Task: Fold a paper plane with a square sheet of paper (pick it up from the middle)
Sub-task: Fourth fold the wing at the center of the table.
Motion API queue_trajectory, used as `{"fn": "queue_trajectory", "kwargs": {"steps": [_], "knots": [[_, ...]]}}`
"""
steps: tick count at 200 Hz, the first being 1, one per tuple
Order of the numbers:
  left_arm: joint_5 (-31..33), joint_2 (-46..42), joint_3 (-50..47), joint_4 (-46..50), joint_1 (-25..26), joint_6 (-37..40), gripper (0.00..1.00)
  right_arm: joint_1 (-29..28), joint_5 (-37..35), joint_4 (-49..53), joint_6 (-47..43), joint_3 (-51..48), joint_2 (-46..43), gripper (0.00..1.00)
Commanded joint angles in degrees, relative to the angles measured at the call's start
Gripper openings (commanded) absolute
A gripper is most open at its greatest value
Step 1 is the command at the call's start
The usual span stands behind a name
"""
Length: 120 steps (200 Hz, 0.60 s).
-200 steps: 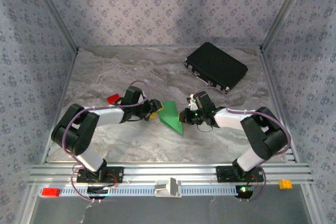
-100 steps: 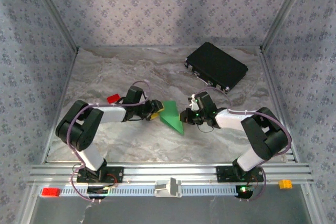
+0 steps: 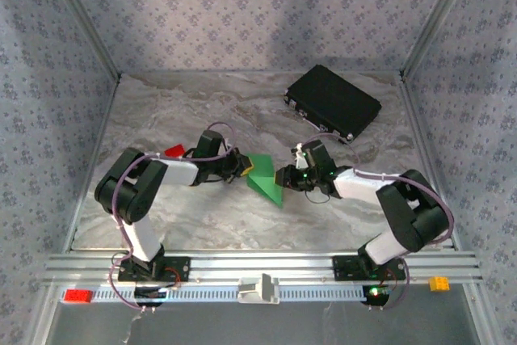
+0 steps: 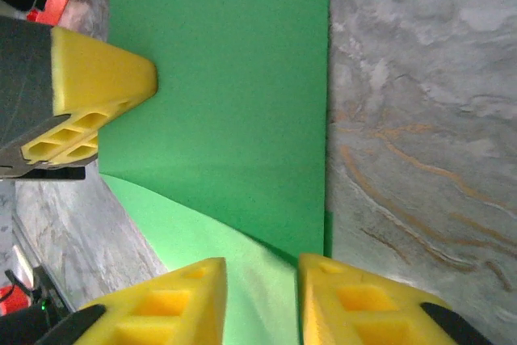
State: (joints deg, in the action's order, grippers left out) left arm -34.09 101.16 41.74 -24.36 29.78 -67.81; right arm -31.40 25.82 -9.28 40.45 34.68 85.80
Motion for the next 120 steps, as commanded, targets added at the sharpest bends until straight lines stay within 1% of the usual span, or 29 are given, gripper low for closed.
{"fn": "queue_trajectory", "kwargs": {"steps": [1,34,37,54,67,72,77,82,94,106,120], "knots": [[0.0,-1.2,-1.4,-3.9,0.5,-1.0,0.0,0.4,-4.5,5.5,-1.8,-0.1,-4.5,0.35],[1.6,-2.8,-2.4,-3.9,0.7,-1.3,0.0,-0.4,-11.0,11.2,-3.9,0.1,-11.1,0.4],[1.6,-2.9,-2.4,-4.1,0.7,-1.3,0.0,-0.5,-11.5,11.4,-5.8,0.0,-11.7,0.4],[2.2,-3.6,-2.8,-4.3,0.9,-1.7,0.0,-1.9,-13.9,10.7,-8.3,-1.0,-14.8,0.41],[2.8,-3.9,-3.0,-4.4,1.2,-1.9,0.0,-3.9,-17.1,9.5,-10.6,-1.9,-16.6,0.43],[2.9,-4.0,-3.0,-4.4,1.4,-2.0,0.0,-5.1,-18.4,8.8,-12.1,-2.5,-16.9,0.44],[2.8,-4.0,-3.0,-4.5,1.4,-2.0,0.0,-6.3,-19.7,7.8,-13.5,-3.2,-17.2,0.52],[2.9,-4.0,-3.0,-4.6,1.5,-2.1,0.0,-7.6,-21.2,6.9,-15.1,-3.7,-17.5,0.54],[3.0,-4.0,-2.9,-4.7,1.9,-2.3,0.0,-11.1,-24.9,5.5,-19.7,-4.3,-17.9,0.54],[3.1,-3.9,-2.6,-4.7,2.2,-2.2,0.0,-15.8,-29.1,3.6,-24.8,-5.1,-17.8,0.54],[3.1,-3.6,-2.5,-5.2,2.6,-2.6,0.0,-21.0,-33.7,1.5,-30.4,-5.2,-16.9,0.51]]}}
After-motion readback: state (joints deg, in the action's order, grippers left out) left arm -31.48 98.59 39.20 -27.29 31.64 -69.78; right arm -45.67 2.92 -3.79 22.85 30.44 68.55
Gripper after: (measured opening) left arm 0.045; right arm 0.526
